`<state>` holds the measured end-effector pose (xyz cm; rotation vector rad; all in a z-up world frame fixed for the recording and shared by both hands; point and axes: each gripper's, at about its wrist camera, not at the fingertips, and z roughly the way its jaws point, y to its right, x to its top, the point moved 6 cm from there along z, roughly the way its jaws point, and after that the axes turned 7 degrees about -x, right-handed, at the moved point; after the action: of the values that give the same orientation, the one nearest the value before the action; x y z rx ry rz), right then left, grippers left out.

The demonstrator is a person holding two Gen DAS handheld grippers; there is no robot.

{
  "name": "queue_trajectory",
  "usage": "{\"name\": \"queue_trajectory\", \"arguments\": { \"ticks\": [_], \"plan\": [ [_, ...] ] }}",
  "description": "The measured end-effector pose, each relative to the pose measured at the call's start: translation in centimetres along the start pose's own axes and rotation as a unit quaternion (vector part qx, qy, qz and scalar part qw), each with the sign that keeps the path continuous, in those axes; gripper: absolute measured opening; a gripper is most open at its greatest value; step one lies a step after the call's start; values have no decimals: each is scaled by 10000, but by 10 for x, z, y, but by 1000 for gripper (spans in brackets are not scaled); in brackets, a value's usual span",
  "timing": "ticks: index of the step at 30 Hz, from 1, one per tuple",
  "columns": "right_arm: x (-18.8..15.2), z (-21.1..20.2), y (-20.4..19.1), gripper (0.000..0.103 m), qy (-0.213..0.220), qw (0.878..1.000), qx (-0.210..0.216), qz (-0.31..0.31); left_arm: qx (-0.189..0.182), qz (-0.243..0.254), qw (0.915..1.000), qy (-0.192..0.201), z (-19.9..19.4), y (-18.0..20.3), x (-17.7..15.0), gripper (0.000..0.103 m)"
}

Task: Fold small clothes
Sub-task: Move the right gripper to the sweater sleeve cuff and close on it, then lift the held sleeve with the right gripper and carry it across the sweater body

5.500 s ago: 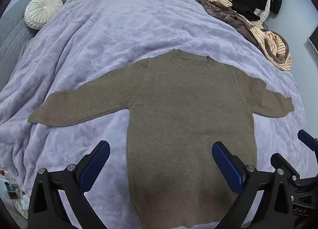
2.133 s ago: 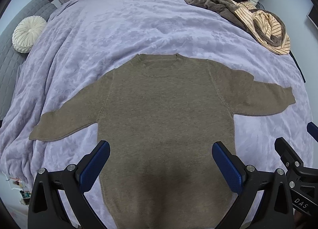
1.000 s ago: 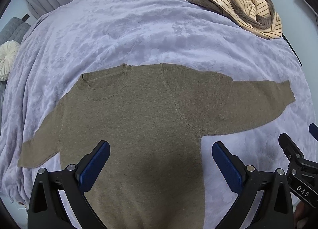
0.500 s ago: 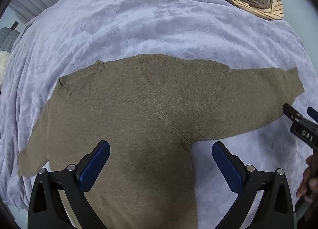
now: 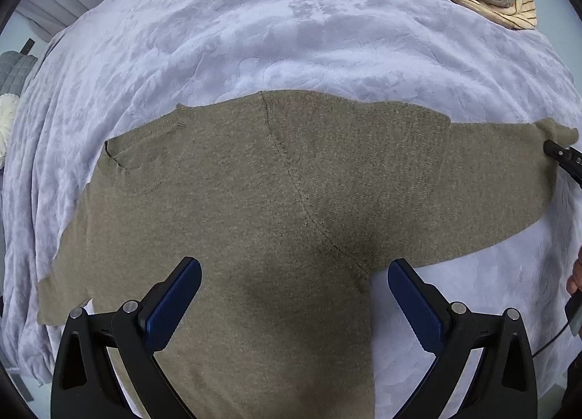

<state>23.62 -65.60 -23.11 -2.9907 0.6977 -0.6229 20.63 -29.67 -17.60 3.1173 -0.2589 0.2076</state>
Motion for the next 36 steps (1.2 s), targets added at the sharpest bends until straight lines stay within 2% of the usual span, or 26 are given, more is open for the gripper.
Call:
{"name": "queue_trajectory", "arguments": {
  "ticks": [5, 8, 10, 13, 14, 19, 24, 30, 36],
  "plan": [
    [-8, -46, 15, 25, 452, 9985, 285, 73, -146, -164, 9998, -4, 16, 5, 11, 103],
    [-21, -49, 26, 25, 392, 9992, 69, -52, -87, -12, 10000, -40, 35, 19, 20, 103],
    [-25, -39, 26, 25, 248, 9994, -166, -187, -68, 129, 9995, -282, 57, 30, 23, 103],
    [-37, -31, 33, 25, 28, 9989, -404, -241, 3, 134, 9931, -1162, 95, 36, 13, 103],
    [-38, -35, 35, 25, 52, 9991, -379, -200, -76, 47, 9924, -1231, 97, 35, 12, 103],
    [-31, -71, 26, 25, 436, 9984, -230, -276, -258, 78, 9987, -434, 48, 27, 17, 103],
    [-24, -98, 10, 25, 629, 9974, -176, -301, -231, 91, 9996, 139, -8, 12, 7, 103],
    [-28, -131, -18, 24, 694, 9965, -47, -460, 5, -102, 9979, 635, -65, -13, -18, 103],
    [-36, -172, -49, 24, 893, 9937, 321, -589, 12, -439, 9959, 791, -103, -56, -54, 103]
  ]
}}
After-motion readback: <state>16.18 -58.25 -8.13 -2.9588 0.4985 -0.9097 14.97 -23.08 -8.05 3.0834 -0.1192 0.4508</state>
